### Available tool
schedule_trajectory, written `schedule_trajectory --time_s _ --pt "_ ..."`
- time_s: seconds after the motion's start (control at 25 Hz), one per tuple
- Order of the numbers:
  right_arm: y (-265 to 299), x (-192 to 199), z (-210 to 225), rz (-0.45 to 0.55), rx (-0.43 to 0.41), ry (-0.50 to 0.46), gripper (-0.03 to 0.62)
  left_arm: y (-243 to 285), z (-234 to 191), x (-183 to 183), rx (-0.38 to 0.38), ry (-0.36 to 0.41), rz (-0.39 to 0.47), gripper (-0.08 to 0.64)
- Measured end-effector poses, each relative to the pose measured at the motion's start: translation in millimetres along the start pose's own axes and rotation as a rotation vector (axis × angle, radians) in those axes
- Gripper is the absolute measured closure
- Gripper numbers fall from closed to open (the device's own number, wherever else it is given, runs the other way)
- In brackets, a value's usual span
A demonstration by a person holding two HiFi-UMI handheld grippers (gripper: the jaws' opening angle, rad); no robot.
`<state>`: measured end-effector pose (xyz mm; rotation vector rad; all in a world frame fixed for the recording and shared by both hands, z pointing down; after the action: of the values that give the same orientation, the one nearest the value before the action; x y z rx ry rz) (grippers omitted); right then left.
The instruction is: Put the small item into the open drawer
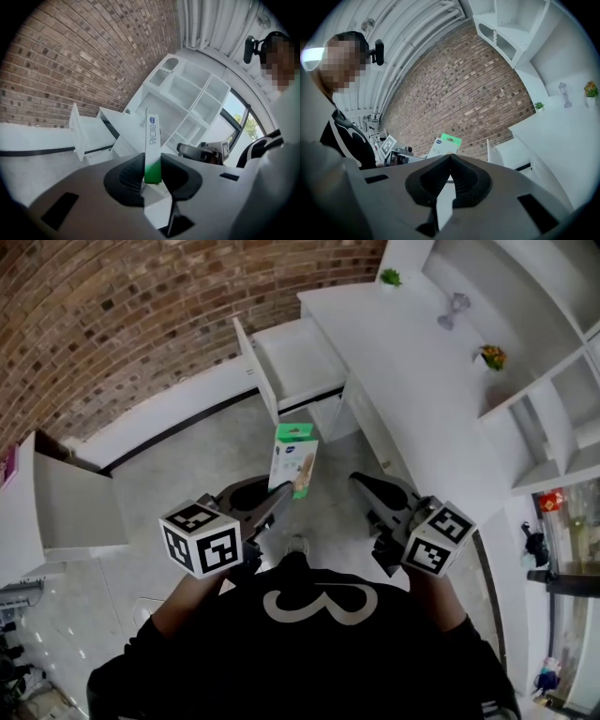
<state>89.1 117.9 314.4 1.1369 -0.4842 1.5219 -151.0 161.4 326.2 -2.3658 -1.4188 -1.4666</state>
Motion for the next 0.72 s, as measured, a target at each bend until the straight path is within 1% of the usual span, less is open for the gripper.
schedule_trajectory --time_s 0.12,0.32,0.4,0.72 --pt "13 -12 9 0.016 0.005 -0.001 0.583 4 -15 -14 -0.005 0.015 -0.01 0.469" --pt "25 -7 19 0.035 -0.003 -0.003 0.583 9 -25 -24 -0.02 0.04 0.012 0.469" --pt "29 -14 24 0.038 -0.007 0.0 0.583 11 -30 -35 -0.027 0.046 0.012 0.469" --pt "43 -39 56 0.041 -0.014 -0.004 0.583 31 -53 -61 -0.049 0.029 0.012 0.469"
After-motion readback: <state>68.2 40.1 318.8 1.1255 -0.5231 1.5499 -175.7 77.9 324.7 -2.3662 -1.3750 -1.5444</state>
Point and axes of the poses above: the fingertips, and each gripper's own axes: y forward along the fingers, z to its right, x out of its underside, the point moved 9 cm from there along -y, backward along the fingers, and after that the axes turned 8 degrees about -z, right-handed, at the moved point
